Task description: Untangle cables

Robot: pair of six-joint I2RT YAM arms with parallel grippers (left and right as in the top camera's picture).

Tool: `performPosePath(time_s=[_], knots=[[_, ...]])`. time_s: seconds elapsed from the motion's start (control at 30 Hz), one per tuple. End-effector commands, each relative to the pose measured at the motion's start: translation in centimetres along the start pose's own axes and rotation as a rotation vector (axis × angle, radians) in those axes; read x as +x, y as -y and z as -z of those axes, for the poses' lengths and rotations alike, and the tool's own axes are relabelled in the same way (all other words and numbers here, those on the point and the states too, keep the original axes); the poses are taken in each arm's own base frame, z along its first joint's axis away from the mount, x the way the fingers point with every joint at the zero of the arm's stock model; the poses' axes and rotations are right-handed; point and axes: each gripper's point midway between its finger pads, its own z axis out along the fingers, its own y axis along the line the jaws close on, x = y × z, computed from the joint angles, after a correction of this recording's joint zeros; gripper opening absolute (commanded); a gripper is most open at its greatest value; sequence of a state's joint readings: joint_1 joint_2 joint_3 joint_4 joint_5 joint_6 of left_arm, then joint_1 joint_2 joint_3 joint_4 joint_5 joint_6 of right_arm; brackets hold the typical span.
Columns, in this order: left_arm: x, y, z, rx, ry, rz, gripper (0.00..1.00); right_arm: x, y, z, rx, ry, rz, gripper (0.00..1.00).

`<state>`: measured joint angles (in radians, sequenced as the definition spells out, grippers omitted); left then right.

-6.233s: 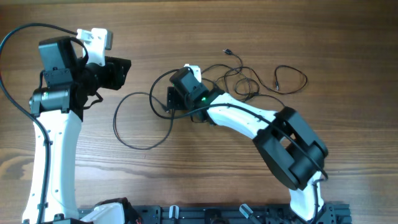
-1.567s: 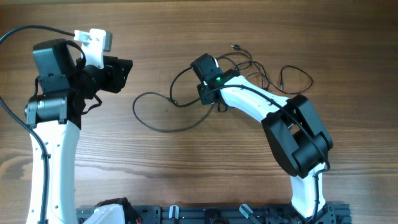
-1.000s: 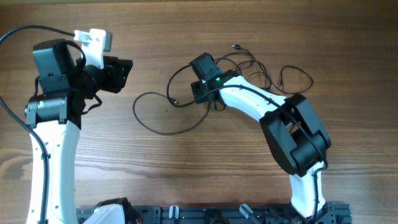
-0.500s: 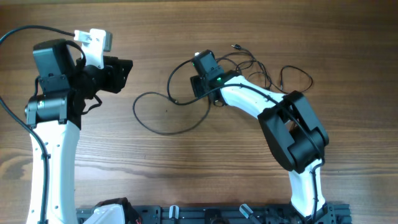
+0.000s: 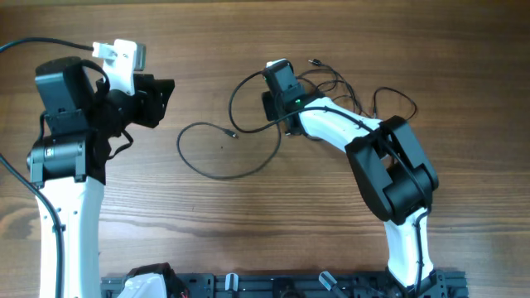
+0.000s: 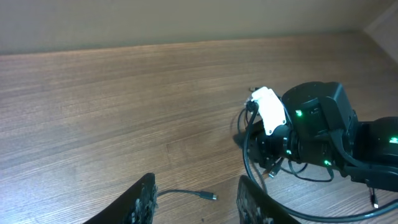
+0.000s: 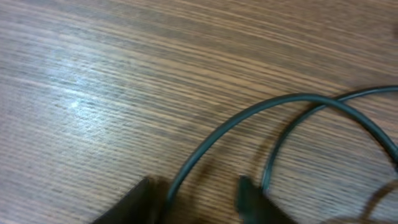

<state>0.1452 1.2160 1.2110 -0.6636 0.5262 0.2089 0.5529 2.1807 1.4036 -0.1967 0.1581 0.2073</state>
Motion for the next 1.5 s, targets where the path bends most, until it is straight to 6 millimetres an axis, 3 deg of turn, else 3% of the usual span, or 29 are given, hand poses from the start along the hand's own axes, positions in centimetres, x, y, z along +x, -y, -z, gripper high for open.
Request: performPosePath(time_s=[0.0, 0.17, 0.23, 0.3, 0.43, 0.6, 0.7, 0.9, 1.13, 1.47], knots=[[-0.7, 0.6, 0.7, 0.017, 0.024, -0.030, 0.45, 4.9, 0.2, -2.3, -0.003, -0.144, -0.008, 0.05], [-0.5, 0.6, 0.7, 0.019, 0.016, -0.025, 0.45, 6.8, -1.9, -1.8, -0.127, -0.236, -0.069, 0.05], [-0.4, 0.6, 0.7, 0.020, 0.012, -0.022, 0.45, 6.5, -4.8, -1.1, -0.289, -0.253, -0.113, 0.04], [-0.4, 0.6, 0.7, 0.020, 0.011, -0.022, 0.45, 5.0, -7.0, 0.1, -0.415, -0.220, -0.117, 0.05], [-0.4, 0.6, 0.7, 0.020, 0.012, -0.023, 0.45, 0.7, -8.1, 3.3, -0.491, -0.098, -0.105, 0.05], [-0.4, 0.6, 0.7, 0.020, 0.012, -0.022, 0.46, -6.5, -7.5, 10.9, -0.521, 0.093, -0.088, 0.05], [-0.4, 0.6, 0.7, 0.019, 0.011, -0.022, 0.46, -9.4, -7.3, 15.7, -0.530, 0.179, -0.030, 0.05], [-0.4, 0.6, 0.7, 0.020, 0.011, -0.022, 0.46, -13.9, -3.6, 23.9, -0.361, 0.319, -0.010, 0.05], [-0.3, 0.6, 0.7, 0.020, 0.007, -0.020, 0.46, -15.2, 1.8, 29.0, -0.076, 0.302, -0.031, 0.05], [-0.1, 0.7, 0.7, 0.022, 0.000, -0.015, 0.47, -18.2, 5.4, 38.1, -0.007, 0.404, -0.084, 0.04]])
